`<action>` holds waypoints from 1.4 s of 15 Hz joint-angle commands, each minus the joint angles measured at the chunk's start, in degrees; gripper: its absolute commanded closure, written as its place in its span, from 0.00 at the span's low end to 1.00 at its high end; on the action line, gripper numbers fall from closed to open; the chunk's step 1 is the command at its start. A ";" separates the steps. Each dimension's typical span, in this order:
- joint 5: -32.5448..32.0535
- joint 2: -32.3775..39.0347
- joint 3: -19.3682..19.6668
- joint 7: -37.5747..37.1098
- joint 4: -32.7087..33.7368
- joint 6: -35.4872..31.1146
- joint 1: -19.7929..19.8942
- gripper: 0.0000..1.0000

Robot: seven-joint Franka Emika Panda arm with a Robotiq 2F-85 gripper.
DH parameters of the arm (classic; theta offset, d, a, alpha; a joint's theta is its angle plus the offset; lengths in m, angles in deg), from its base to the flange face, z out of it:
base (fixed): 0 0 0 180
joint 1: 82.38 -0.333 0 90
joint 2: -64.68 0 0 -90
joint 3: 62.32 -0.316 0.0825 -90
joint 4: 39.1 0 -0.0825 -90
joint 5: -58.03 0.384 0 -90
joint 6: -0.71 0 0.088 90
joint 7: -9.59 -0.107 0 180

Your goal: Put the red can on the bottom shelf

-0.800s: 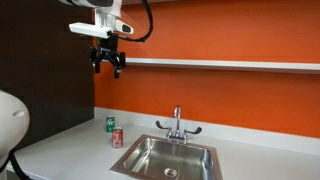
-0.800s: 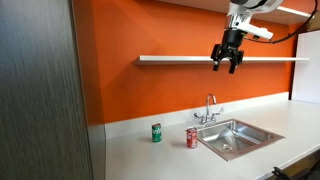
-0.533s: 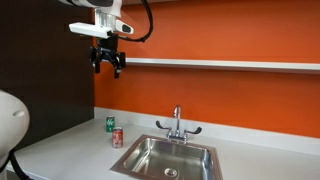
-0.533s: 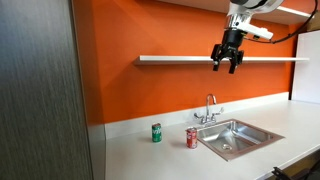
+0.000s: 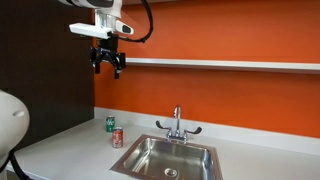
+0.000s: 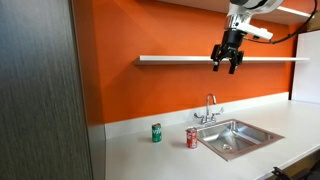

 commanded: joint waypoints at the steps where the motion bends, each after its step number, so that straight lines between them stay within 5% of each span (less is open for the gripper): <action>1: -0.39 2.21 -0.66 0.66 -0.35 -1.11 0.81 0.00; 21: -0.22 14.90 -1.53 4.07 -9.32 -9.74 0.02 0.00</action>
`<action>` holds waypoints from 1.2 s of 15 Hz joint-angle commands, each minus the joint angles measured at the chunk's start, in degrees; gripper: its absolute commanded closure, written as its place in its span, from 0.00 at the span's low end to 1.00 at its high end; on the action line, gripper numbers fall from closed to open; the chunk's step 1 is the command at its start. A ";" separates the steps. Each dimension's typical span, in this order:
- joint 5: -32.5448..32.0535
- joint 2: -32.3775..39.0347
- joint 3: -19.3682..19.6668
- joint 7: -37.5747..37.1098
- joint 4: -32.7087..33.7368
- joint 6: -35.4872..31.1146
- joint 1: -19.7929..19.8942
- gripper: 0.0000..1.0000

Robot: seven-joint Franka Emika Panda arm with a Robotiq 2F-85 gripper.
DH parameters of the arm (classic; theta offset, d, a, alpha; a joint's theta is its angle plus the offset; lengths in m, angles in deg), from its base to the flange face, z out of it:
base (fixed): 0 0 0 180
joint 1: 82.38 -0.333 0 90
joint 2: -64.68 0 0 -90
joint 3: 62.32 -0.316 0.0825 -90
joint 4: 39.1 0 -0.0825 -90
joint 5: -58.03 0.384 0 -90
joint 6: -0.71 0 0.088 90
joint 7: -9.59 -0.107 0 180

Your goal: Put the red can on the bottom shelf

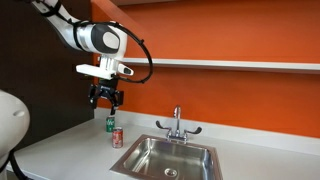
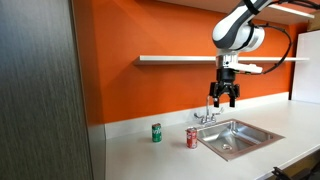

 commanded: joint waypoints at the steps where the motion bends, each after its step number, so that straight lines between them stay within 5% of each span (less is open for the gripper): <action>1: -0.27 0.93 -0.25 2.45 -1.54 -2.68 0.21 0.00; 18: 1.12 17.81 -1.51 4.67 -0.13 -22.67 -2.56 0.00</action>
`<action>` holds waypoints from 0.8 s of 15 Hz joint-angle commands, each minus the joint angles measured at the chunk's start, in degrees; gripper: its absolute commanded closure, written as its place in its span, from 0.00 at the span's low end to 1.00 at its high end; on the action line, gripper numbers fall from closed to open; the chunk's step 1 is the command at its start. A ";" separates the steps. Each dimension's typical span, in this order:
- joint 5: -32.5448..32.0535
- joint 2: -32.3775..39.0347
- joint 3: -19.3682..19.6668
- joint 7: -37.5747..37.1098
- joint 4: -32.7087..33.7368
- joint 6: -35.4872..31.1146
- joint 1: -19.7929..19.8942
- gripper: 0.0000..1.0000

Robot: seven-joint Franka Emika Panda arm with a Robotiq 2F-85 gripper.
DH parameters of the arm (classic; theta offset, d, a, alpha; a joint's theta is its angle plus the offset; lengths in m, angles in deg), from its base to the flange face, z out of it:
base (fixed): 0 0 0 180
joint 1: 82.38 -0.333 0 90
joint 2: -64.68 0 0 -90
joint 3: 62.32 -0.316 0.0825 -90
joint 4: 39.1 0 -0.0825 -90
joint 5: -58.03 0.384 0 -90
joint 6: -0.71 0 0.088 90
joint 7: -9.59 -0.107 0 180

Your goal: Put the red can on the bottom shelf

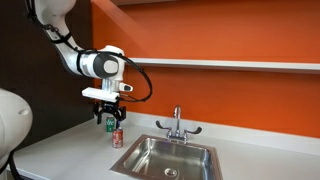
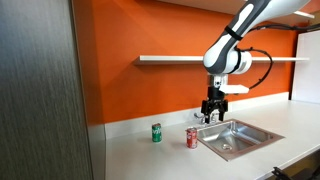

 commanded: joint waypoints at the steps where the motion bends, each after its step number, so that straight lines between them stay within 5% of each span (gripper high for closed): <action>1: 1.17 5.72 -0.96 1.24 2.09 -3.73 0.25 0.00; 12: 4.55 16.24 -4.18 1.63 4.85 -12.74 0.69 0.00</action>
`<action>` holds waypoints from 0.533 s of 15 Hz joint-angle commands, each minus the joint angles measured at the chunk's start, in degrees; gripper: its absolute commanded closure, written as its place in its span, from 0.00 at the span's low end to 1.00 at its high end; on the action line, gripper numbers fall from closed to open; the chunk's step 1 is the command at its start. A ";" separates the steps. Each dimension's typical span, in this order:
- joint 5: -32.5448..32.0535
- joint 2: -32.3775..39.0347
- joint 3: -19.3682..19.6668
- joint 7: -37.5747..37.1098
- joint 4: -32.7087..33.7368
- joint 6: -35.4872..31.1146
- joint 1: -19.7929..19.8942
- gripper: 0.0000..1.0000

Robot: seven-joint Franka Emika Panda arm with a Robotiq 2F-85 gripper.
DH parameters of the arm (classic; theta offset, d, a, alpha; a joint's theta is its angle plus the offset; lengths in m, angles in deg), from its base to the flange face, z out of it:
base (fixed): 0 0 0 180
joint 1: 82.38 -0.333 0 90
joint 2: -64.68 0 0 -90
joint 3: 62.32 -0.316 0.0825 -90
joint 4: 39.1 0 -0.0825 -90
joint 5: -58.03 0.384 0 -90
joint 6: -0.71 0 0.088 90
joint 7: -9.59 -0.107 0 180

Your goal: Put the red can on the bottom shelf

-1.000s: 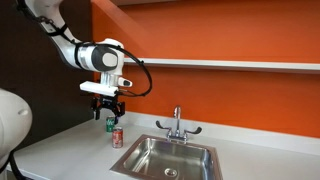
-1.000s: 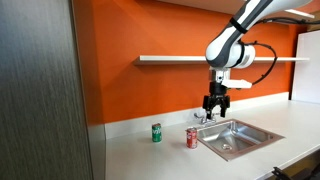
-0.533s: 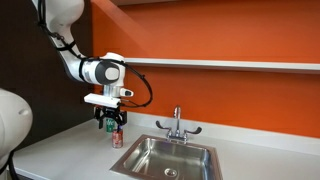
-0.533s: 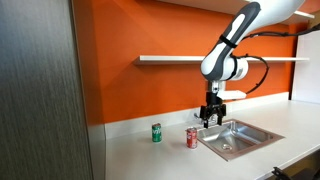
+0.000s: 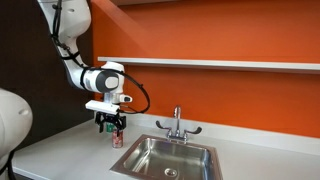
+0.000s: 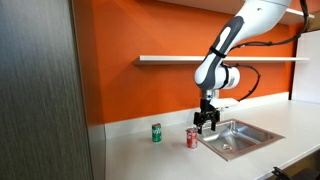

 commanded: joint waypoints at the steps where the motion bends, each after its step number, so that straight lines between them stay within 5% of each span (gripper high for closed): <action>1: 1.38 3.92 -1.60 1.11 1.35 -3.26 0.87 0.00; 8: 2.29 9.10 -3.83 1.60 1.61 -8.36 1.49 0.00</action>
